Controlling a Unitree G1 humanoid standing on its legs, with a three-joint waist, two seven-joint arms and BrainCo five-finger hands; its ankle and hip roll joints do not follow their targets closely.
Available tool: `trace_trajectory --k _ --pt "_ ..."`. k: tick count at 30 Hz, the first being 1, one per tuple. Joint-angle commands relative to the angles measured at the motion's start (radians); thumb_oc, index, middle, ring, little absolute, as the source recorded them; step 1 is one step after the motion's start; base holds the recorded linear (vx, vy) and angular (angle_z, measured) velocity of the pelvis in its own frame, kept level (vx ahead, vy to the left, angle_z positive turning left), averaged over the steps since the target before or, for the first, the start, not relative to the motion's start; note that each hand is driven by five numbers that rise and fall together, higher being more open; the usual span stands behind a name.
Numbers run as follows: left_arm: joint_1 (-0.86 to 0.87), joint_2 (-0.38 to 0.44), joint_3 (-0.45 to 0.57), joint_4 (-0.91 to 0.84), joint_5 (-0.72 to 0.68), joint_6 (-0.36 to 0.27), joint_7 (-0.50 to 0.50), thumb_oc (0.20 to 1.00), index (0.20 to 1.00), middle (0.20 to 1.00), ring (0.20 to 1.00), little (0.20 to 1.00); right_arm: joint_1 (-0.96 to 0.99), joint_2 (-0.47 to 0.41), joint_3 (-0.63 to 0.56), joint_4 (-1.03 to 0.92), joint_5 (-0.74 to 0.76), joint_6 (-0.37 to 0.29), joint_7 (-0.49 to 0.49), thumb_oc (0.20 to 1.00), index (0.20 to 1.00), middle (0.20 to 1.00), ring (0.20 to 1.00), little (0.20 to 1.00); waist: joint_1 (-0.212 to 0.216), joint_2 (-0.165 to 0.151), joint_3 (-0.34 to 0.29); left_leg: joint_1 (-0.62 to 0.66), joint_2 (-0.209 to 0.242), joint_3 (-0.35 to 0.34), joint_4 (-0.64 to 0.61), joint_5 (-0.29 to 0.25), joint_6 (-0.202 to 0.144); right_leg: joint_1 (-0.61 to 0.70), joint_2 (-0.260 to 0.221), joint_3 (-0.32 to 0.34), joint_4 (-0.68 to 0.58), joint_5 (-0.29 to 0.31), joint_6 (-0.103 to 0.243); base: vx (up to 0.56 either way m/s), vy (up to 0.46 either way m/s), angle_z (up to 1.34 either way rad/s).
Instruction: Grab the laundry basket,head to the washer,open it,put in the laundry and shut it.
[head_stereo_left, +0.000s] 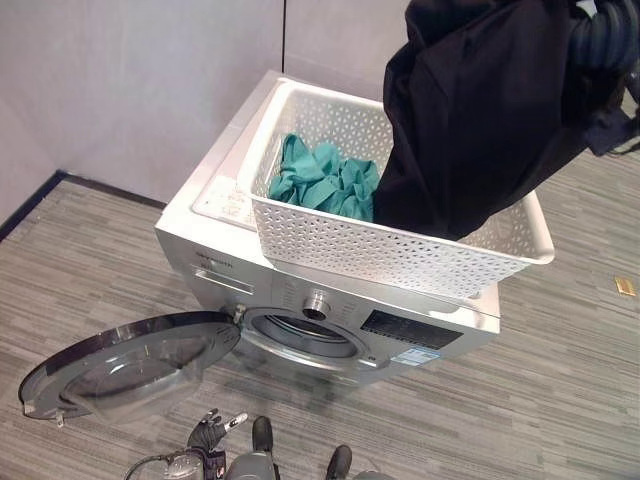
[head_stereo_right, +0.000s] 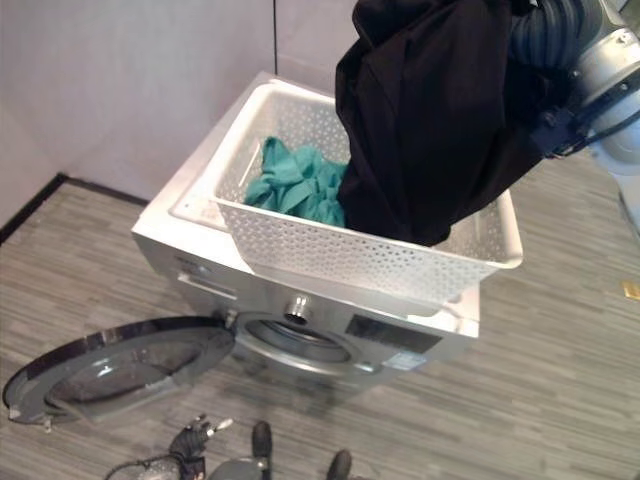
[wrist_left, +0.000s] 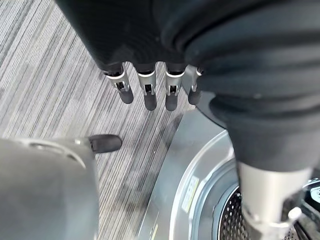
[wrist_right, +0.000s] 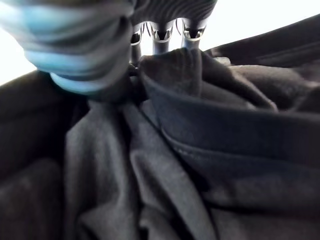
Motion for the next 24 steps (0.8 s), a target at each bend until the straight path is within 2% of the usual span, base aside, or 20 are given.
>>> trace_trajectory --k 1,3,5,6,7,9,17,24 --pt "-0.021 0.021 -0.041 -0.011 0.037 -0.012 0.029 1.000 1.000 1.000 1.000 1.000 -0.116 0.037 -0.104 0.051 -0.175 0.024 -0.155 0.200 0.200 0.200 0.200 0.200 0.044 -0.011 -0.037 0.063 0.017 -0.034 0.000 -0.114 -0.017 -0.031 -0.068 0.003 0.174 -0.127 0.034 0.02 -0.007 0.12" --pt "-0.013 0.027 -0.055 -0.047 0.046 -0.013 0.035 1.000 1.000 1.000 1.000 1.000 -0.121 0.065 -0.136 0.060 -0.234 0.044 -0.196 0.200 0.200 0.200 0.200 0.200 0.050 -0.007 -0.041 0.070 0.016 -0.040 -0.005 -0.114 -0.015 -0.024 -0.067 0.000 0.172 -0.129 0.035 0.02 -0.015 0.09" --pt "-0.010 0.033 -0.068 -0.080 0.058 -0.017 0.039 1.000 1.000 1.000 1.000 1.000 -0.138 0.075 -0.145 0.069 -0.366 0.072 -0.238 0.200 0.200 0.200 0.200 0.200 0.060 -0.003 -0.045 0.075 0.014 -0.046 -0.006 -0.114 -0.014 -0.018 -0.067 -0.003 0.173 -0.133 0.035 0.00 -0.015 0.05" --pt "-0.009 0.032 -0.068 -0.081 0.058 -0.016 0.039 1.000 1.000 1.000 1.000 1.000 -0.137 0.077 -0.145 0.067 -0.369 0.074 -0.238 0.200 0.200 0.200 0.200 0.200 0.060 -0.003 -0.044 0.076 0.014 -0.046 -0.006 -0.115 -0.014 -0.018 -0.066 -0.003 0.173 -0.133 0.035 0.00 -0.023 0.06" --pt "-0.006 0.040 -0.082 -0.124 0.074 -0.021 0.043 1.000 1.000 1.000 1.000 1.000 -0.141 0.073 -0.157 0.069 -0.476 0.096 -0.280 0.200 0.200 0.200 0.200 0.200 0.068 0.003 -0.046 0.079 0.014 -0.052 -0.006 -0.115 -0.014 -0.010 -0.064 -0.006 0.170 -0.138 0.034 0.00 -0.028 0.08" --pt "-0.004 0.044 -0.095 -0.134 0.088 -0.026 0.052 1.000 1.000 1.000 1.000 1.000 -0.148 0.079 -0.175 0.081 -0.560 0.119 -0.334 0.200 0.200 0.200 0.200 0.200 0.079 0.007 -0.056 0.084 0.013 -0.059 -0.009 -0.114 -0.016 0.002 -0.060 -0.011 0.164 -0.142 0.032 0.00 -0.034 0.18" --pt "-0.005 0.039 -0.103 -0.125 0.107 -0.032 0.062 1.000 1.000 1.000 1.000 1.000 -0.138 0.071 -0.199 0.072 -0.639 0.135 -0.384 0.200 0.200 0.200 0.200 0.200 0.089 0.012 -0.070 0.092 0.017 -0.066 -0.007 -0.112 -0.022 0.023 -0.052 -0.014 0.152 -0.150 0.026 -0.01 -0.017 0.04" --pt "-0.005 0.013 -0.095 -0.038 0.108 -0.045 0.095 1.000 1.000 1.000 1.000 1.000 -0.271 -0.004 -0.111 0.154 -0.646 0.143 -0.479 0.200 0.200 0.200 0.200 0.200 0.094 0.020 -0.099 0.107 0.039 -0.060 -0.018 -0.093 -0.049 0.057 -0.018 -0.004 0.089 -0.145 0.010 -0.06 -0.067 0.01"
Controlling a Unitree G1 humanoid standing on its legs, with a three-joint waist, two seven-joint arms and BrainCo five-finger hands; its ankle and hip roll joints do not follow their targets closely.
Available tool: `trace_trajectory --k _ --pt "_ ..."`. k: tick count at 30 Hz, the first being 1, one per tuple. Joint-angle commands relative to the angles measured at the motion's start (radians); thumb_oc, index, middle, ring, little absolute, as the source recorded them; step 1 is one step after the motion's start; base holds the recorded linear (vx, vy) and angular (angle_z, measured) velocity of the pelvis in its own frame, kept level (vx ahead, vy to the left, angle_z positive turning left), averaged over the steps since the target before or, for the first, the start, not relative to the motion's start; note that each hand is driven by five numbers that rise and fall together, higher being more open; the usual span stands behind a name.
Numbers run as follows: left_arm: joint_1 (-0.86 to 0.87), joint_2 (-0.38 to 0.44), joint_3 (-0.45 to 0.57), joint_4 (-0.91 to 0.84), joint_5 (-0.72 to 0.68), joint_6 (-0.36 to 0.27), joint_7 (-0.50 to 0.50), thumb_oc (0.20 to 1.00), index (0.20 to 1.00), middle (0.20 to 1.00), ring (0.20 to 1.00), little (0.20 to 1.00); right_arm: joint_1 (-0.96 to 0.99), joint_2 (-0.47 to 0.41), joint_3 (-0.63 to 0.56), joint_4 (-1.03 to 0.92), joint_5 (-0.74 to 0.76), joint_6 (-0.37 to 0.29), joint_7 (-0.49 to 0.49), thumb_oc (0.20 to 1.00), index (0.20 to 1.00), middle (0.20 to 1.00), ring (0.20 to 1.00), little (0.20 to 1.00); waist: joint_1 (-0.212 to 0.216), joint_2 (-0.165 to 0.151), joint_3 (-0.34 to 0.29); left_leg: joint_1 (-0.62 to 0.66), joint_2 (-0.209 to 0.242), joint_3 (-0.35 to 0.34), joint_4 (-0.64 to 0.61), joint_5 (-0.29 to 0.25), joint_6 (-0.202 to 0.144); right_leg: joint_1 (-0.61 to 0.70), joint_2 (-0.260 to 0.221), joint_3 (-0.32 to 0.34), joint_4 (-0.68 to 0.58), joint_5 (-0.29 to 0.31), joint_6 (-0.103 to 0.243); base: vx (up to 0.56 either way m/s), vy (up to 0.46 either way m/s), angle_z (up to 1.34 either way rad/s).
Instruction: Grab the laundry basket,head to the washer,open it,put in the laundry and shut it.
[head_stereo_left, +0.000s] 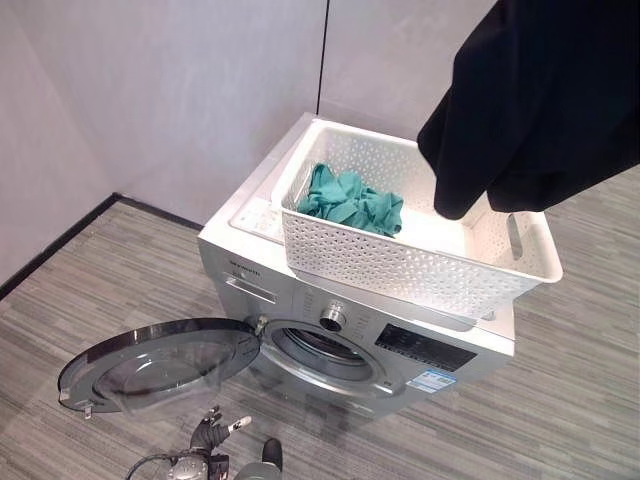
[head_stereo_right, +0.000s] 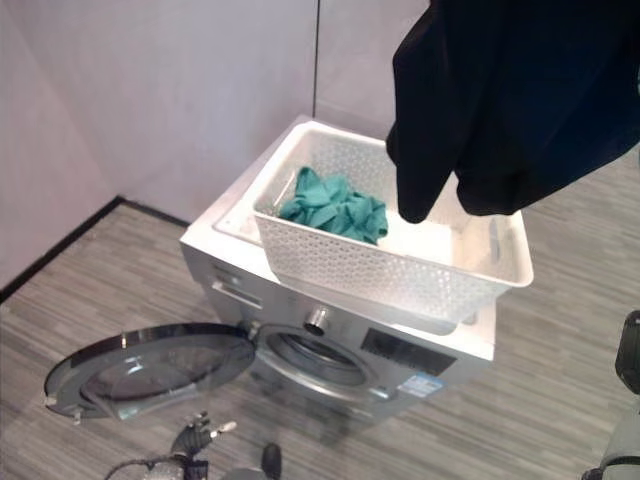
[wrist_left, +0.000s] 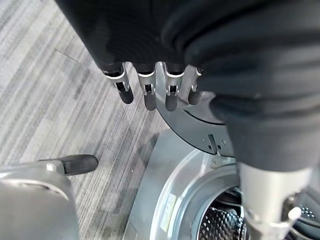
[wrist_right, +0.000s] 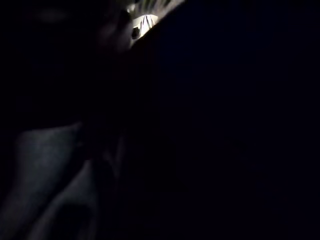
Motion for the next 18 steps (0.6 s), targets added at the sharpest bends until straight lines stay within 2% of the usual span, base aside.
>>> trace_trajectory --k 1,6,8,9,10,13,14,16,17,18 --pt "-0.036 0.011 -0.044 0.023 0.031 -0.038 0.026 1.000 1.000 1.000 1.000 1.000 -0.092 -0.077 0.040 -0.006 -0.029 0.027 -0.065 0.200 0.200 0.200 0.200 0.200 0.037 -0.012 -0.051 0.039 0.053 -0.016 0.004 -0.107 -0.053 -0.017 -0.013 0.043 0.080 -0.123 0.001 -0.08 -0.089 0.02" --pt "-0.026 -0.004 -0.022 0.046 0.033 -0.039 0.035 1.000 1.000 1.000 1.000 1.000 -0.104 -0.108 0.031 -0.088 -0.060 0.026 -0.070 0.200 0.200 0.200 0.200 0.200 0.023 0.003 -0.031 0.020 0.086 -0.005 0.056 -0.101 -0.072 0.003 0.019 0.069 0.031 -0.118 -0.017 -0.14 -0.096 -0.05" --pt "-0.033 -0.002 -0.017 0.043 0.041 -0.046 0.043 1.000 1.000 1.000 1.000 1.000 -0.106 -0.141 0.032 -0.107 -0.047 0.022 -0.072 0.200 0.200 0.200 0.200 0.200 0.013 0.006 -0.001 -0.026 0.100 -0.004 0.110 -0.082 -0.097 0.010 0.020 0.071 0.009 -0.110 -0.023 -0.25 -0.060 -0.06" --pt "-0.040 -0.002 -0.016 0.041 0.040 -0.051 0.047 1.000 1.000 1.000 1.000 1.000 -0.106 -0.149 0.031 -0.118 -0.044 0.020 -0.081 0.200 0.200 0.200 0.200 0.200 0.012 0.007 0.016 -0.049 0.105 -0.024 0.155 -0.095 -0.107 0.006 0.017 0.077 0.010 -0.105 -0.027 -0.31 -0.008 0.01" --pt "-0.053 -0.002 -0.003 0.035 0.032 -0.058 0.055 1.000 1.000 1.000 1.000 1.000 -0.099 -0.164 0.028 -0.158 -0.055 0.014 -0.084 0.200 0.200 0.200 0.200 0.200 0.003 0.011 0.044 -0.052 0.108 -0.083 0.233 -0.140 -0.116 -0.016 0.000 0.092 0.023 -0.086 -0.030 -0.28 0.023 -0.02" --pt "-0.052 -0.002 0.013 0.030 0.018 -0.064 0.063 1.000 1.000 1.000 1.000 1.000 -0.083 -0.154 0.014 -0.188 -0.064 0.014 -0.082 0.200 0.200 0.200 0.200 0.200 -0.011 0.018 0.053 -0.030 0.148 -0.099 0.318 -0.178 -0.112 -0.036 -0.013 0.095 0.033 -0.074 -0.023 -0.12 0.108 -0.38" --pt "-0.015 -0.009 0.044 0.009 -0.010 -0.078 0.077 1.000 1.000 1.000 1.000 1.000 -0.047 -0.116 0.007 -0.220 -0.092 0.004 -0.072 0.200 0.200 0.200 0.200 0.200 -0.034 0.066 0.032 0.070 0.181 -0.162 0.277 -0.195 -0.118 -0.089 -0.015 0.147 0.048 -0.050 0.008 -0.10 0.304 -0.52" --pt "-0.008 -0.026 0.063 0.008 -0.009 -0.076 0.076 1.000 1.000 1.000 1.000 1.000 0.020 -0.104 -0.049 -0.263 -0.107 0.006 -0.060 0.200 0.200 0.200 0.200 0.200 -0.064 0.095 0.014 0.105 0.187 -0.125 0.201 -0.213 -0.113 -0.115 -0.033 0.161 0.054 -0.033 0.018 -0.07 0.257 -0.68" --pt "-0.005 -0.023 0.063 0.007 -0.007 -0.076 0.076 1.000 1.000 1.000 1.000 1.000 0.041 -0.100 -0.068 -0.276 -0.111 0.007 -0.055 0.200 0.200 0.200 0.200 0.200 -0.062 0.091 0.009 0.108 0.186 -0.121 0.192 -0.209 -0.111 -0.119 -0.035 0.163 0.055 -0.031 0.020 -0.06 0.182 -0.77" --pt "-0.006 -0.026 0.064 0.001 -0.001 -0.074 0.077 1.000 1.000 1.000 1.000 1.000 0.121 -0.084 -0.134 -0.323 -0.124 0.006 -0.043 0.200 0.200 0.200 0.200 0.200 -0.072 0.098 0.004 0.114 0.184 -0.095 0.168 -0.211 -0.110 -0.129 -0.056 0.157 0.067 -0.022 0.025 -0.03 0.262 -0.19"
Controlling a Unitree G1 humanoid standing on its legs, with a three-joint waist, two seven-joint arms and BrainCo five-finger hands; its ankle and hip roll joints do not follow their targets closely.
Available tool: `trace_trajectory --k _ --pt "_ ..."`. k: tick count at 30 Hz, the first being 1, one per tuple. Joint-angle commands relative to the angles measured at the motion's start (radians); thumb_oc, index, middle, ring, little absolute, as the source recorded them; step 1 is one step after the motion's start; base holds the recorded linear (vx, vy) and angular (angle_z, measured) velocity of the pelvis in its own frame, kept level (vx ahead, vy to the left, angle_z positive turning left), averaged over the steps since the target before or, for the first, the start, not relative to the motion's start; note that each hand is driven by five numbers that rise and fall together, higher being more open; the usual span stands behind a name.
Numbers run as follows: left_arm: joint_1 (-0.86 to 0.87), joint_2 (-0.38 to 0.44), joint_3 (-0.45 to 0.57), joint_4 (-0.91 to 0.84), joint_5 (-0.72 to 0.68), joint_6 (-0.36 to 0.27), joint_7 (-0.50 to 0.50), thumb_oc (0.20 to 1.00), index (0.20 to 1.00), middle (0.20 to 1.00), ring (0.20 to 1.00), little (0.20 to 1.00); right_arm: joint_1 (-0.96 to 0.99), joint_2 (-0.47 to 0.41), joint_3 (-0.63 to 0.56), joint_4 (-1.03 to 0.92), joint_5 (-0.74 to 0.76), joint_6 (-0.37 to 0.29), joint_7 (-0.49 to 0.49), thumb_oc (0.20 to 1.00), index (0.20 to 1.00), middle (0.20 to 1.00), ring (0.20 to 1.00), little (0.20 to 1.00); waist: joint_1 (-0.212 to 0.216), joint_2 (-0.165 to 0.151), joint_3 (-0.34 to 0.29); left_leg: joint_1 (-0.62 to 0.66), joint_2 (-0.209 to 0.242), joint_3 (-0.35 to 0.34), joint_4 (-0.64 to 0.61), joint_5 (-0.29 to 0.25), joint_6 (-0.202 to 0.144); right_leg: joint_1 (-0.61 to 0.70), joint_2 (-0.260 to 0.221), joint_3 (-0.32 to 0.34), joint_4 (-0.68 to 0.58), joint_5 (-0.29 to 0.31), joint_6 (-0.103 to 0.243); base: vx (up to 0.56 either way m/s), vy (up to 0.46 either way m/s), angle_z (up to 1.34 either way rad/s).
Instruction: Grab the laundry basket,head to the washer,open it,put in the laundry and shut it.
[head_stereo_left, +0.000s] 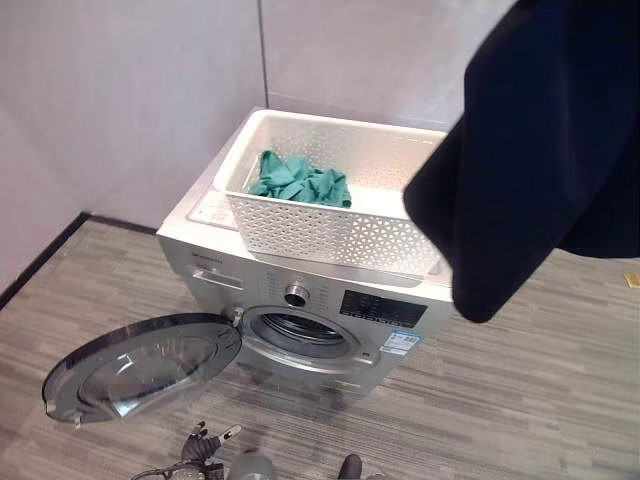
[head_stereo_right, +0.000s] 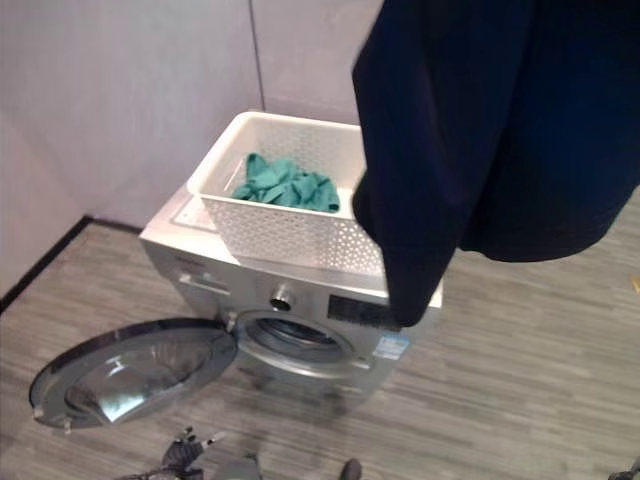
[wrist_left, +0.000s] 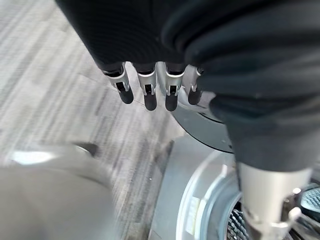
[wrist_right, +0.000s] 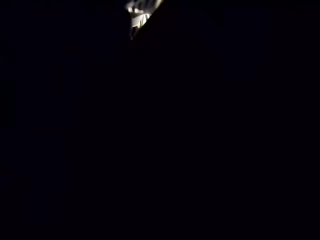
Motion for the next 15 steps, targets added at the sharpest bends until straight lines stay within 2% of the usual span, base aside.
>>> trace_trajectory --k 1,3,4,6,8,9,10,13,14,15 --pt "-0.053 0.017 -0.029 -0.033 0.020 -0.041 0.019 1.000 1.000 1.000 1.000 1.000 0.154 -0.018 -0.139 -0.073 -0.071 -0.004 0.038 0.200 0.200 0.200 0.200 0.200 0.016 0.028 -0.060 0.009 -0.052 0.040 0.016 -0.107 0.074 -0.048 -0.130 0.000 0.077 -0.091 0.099 -0.06 0.372 0.19" --pt "-0.041 0.028 -0.046 -0.109 0.044 -0.049 0.009 1.000 1.000 1.000 1.000 1.000 0.273 0.040 -0.211 -0.144 -0.085 -0.019 0.068 0.200 0.200 0.200 0.200 0.200 0.020 0.035 -0.064 0.024 -0.091 0.053 -0.023 -0.119 0.094 -0.060 -0.168 -0.003 0.084 -0.064 0.117 -0.08 0.374 0.05" --pt "-0.014 0.056 -0.073 -0.248 0.074 -0.060 -0.002 1.000 1.000 1.000 1.000 1.000 0.403 0.117 -0.268 -0.216 -0.104 -0.034 0.102 0.200 0.200 0.200 0.200 0.200 0.030 0.037 -0.060 0.030 -0.138 0.058 -0.048 -0.125 0.121 -0.077 -0.211 -0.007 0.097 -0.041 0.136 -0.13 0.380 -0.09" --pt "0.031 0.107 -0.077 -0.472 0.113 -0.091 -0.023 1.000 1.000 1.000 1.000 1.000 0.580 0.226 -0.332 -0.295 -0.125 -0.057 0.128 0.200 0.200 0.200 0.200 0.200 0.033 0.043 -0.048 0.037 -0.187 0.059 -0.080 -0.125 0.152 -0.105 -0.262 -0.023 0.125 -0.016 0.156 -0.15 0.362 -0.07" --pt "0.060 0.133 -0.070 -0.592 0.097 -0.110 -0.048 1.000 1.000 1.000 1.000 1.000 0.680 0.318 -0.343 -0.350 -0.138 -0.076 0.154 0.200 0.200 0.200 0.200 0.200 0.037 0.041 -0.046 0.047 -0.214 0.058 -0.100 -0.121 0.169 -0.119 -0.293 -0.031 0.147 -0.003 0.169 -0.12 0.230 0.00" --pt "0.080 0.148 -0.057 -0.696 0.082 -0.129 -0.064 1.000 1.000 1.000 1.000 1.000 0.752 0.400 -0.339 -0.393 -0.139 -0.098 0.181 0.200 0.200 0.200 0.200 0.200 0.037 0.039 -0.041 0.054 -0.232 0.061 -0.112 -0.119 0.182 -0.134 -0.317 -0.041 0.162 0.017 0.182 -0.11 0.174 -0.12" --pt "0.087 0.165 -0.052 -0.753 0.095 -0.140 -0.067 1.000 1.000 1.000 1.000 1.000 0.784 0.426 -0.335 -0.407 -0.138 -0.110 0.190 0.200 0.200 0.200 0.200 0.200 0.038 0.041 -0.034 0.060 -0.234 0.062 -0.114 -0.121 0.190 -0.140 -0.323 -0.041 0.183 0.011 0.189 -0.14 0.135 -0.19" --pt "0.108 0.191 -0.021 -0.913 0.078 -0.150 -0.083 1.000 1.000 1.000 1.000 1.000 0.878 0.518 -0.311 -0.449 -0.092 -0.149 0.243 0.200 0.200 0.200 0.200 0.200 0.033 0.039 -0.017 0.052 -0.241 0.056 -0.104 -0.115 0.210 -0.150 -0.299 0.004 0.271 -0.040 0.171 -0.11 0.030 -0.18" --pt "0.121 0.206 -0.011 -1.009 0.033 -0.147 -0.122 1.000 1.000 1.000 1.000 1.000 0.922 0.557 -0.292 -0.462 -0.054 -0.169 0.280 0.200 0.200 0.200 0.200 0.200 0.044 0.029 -0.019 0.039 -0.249 0.058 -0.097 -0.114 0.210 -0.136 -0.285 0.012 0.263 -0.055 0.163 -0.06 -0.018 -0.18" --pt "0.126 0.209 -0.007 -1.015 0.030 -0.144 -0.124 1.000 1.000 1.000 1.000 1.000 0.923 0.560 -0.293 -0.465 -0.053 -0.169 0.282 0.200 0.200 0.200 0.200 0.200 0.044 0.026 -0.019 0.038 -0.250 0.059 -0.095 -0.114 0.211 -0.136 -0.286 0.013 0.261 -0.052 0.163 -0.03 -0.019 -0.05"
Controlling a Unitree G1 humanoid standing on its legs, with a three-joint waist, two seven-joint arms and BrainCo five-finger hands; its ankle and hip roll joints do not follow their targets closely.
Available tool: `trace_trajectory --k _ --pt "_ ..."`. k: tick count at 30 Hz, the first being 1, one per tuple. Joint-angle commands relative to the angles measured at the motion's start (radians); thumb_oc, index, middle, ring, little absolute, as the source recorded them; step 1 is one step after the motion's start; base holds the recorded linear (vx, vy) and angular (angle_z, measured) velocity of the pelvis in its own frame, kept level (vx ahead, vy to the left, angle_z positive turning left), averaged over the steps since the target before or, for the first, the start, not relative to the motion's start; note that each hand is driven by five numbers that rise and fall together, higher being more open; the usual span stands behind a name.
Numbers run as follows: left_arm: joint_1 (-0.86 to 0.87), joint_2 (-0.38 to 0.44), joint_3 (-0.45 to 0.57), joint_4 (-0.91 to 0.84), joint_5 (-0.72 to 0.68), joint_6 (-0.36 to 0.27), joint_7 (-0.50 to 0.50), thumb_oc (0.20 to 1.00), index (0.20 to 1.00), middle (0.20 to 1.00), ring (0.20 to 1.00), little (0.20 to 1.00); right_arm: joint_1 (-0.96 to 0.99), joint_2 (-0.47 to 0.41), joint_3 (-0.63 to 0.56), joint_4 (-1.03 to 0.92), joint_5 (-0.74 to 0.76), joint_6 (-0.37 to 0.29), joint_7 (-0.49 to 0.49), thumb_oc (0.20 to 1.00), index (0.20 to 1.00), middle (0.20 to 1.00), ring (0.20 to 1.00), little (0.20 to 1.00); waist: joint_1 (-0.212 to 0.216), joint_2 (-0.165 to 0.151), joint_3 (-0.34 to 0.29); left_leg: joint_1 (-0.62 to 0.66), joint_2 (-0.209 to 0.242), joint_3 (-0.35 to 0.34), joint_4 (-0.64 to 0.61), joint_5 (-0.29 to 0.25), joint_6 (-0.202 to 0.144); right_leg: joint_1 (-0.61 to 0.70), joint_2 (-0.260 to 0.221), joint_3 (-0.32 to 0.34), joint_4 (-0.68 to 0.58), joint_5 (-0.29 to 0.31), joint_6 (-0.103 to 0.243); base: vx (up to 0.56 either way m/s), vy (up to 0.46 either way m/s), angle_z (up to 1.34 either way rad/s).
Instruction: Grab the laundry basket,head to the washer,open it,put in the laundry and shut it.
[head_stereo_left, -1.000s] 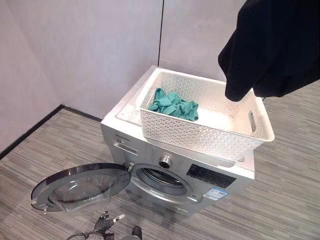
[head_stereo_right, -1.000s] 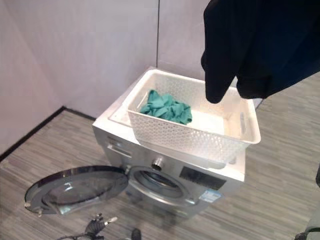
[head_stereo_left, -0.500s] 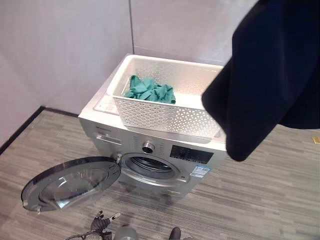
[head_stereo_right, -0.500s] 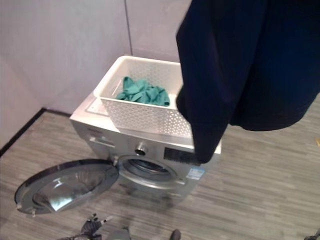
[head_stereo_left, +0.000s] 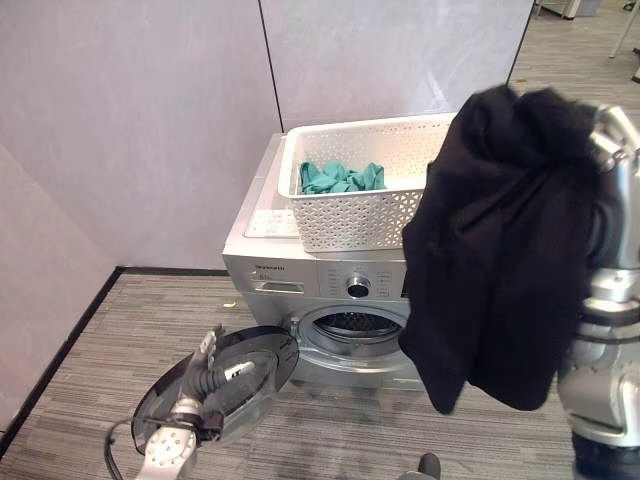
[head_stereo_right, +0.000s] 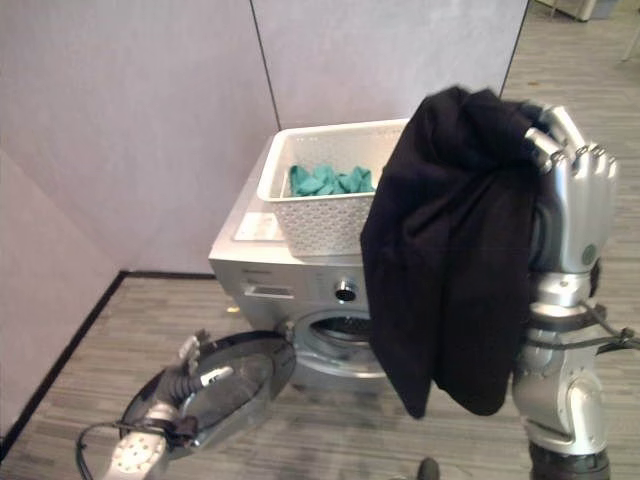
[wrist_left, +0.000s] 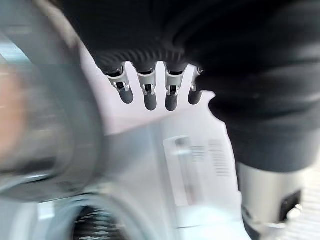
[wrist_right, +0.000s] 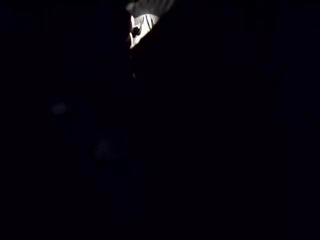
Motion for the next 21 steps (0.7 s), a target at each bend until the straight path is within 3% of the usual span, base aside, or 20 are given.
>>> trace_trajectory --k 1,9,14,21 --pt "-0.029 0.007 0.023 -0.122 -0.049 -0.054 -0.074 1.000 1.000 1.000 1.000 1.000 -0.125 -0.038 -0.008 -0.042 0.079 -0.069 0.069 0.200 0.200 0.200 0.200 0.200 0.038 0.029 -0.003 -0.005 0.059 -0.044 0.045 -0.127 0.002 0.003 0.029 -0.001 0.095 -0.151 0.017 0.01 0.001 -0.12" --pt "0.046 0.050 0.000 -0.357 -0.174 -0.017 -0.206 1.000 1.000 1.000 1.000 1.000 -0.038 -0.016 0.071 -0.082 0.231 -0.111 0.209 0.200 0.200 0.200 0.200 0.200 0.043 0.008 -0.020 0.002 0.051 -0.045 0.038 -0.123 0.010 0.001 0.011 -0.011 0.096 -0.135 0.021 0.02 -0.027 -0.08" --pt "0.025 0.077 -0.068 -0.448 -0.335 0.052 -0.250 1.000 1.000 1.000 1.000 1.000 -0.036 -0.032 0.125 -0.079 0.281 -0.110 0.245 0.200 0.200 0.200 0.200 0.200 0.034 0.004 -0.020 0.002 0.069 -0.059 0.041 -0.120 -0.005 0.034 0.018 -0.043 0.078 -0.142 0.021 0.02 -0.065 0.15" --pt "-0.058 0.011 -0.214 -0.312 -0.326 0.087 -0.234 1.000 1.000 1.000 1.000 1.000 -0.029 -0.036 0.187 -0.069 0.305 -0.101 0.271 0.200 0.200 0.200 0.200 0.200 0.016 -0.003 -0.011 0.003 0.092 -0.062 0.042 -0.114 -0.027 0.050 0.032 -0.050 0.077 -0.163 0.013 0.02 -0.066 0.13"
